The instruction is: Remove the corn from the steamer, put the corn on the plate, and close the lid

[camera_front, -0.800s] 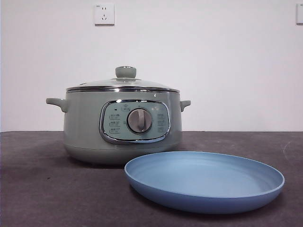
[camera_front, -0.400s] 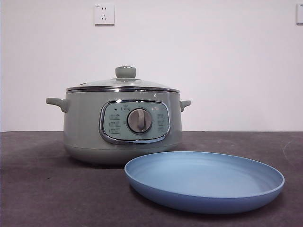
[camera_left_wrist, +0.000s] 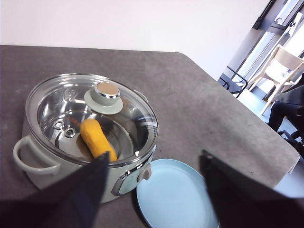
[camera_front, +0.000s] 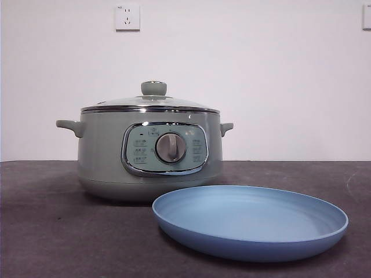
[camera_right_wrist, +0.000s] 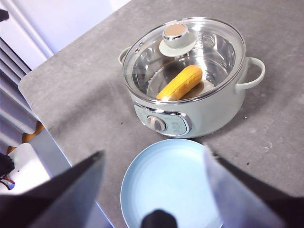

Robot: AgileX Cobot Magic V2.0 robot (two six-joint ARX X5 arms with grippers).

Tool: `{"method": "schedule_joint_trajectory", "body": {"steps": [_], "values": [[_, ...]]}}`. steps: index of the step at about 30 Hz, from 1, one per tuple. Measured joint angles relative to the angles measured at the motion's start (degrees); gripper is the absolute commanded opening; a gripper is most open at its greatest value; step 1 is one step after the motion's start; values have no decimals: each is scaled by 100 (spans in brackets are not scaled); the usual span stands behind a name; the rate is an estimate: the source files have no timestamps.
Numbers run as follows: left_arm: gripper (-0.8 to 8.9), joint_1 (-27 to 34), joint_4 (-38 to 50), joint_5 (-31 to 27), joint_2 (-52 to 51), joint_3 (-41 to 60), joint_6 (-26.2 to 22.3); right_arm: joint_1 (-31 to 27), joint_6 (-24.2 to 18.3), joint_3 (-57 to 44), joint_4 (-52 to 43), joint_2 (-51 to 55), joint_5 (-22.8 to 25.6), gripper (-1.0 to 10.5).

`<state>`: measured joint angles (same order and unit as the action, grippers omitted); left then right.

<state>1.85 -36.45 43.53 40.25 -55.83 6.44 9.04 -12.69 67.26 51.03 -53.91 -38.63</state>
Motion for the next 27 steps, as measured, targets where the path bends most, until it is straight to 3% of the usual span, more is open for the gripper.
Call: {"method": "schedule_joint_trajectory", "body": {"steps": [10,16,27], "values": [[526,0,603,15,326,0,-24,0,0,0,0,0,0,536],[526,-243,1443,-44,927,-57,-17,0,0,0,0,-2,2,537],[526,-1318,2162,-1255,2857,-1259,-151,0,0,0,0,-2,2,537]]}}
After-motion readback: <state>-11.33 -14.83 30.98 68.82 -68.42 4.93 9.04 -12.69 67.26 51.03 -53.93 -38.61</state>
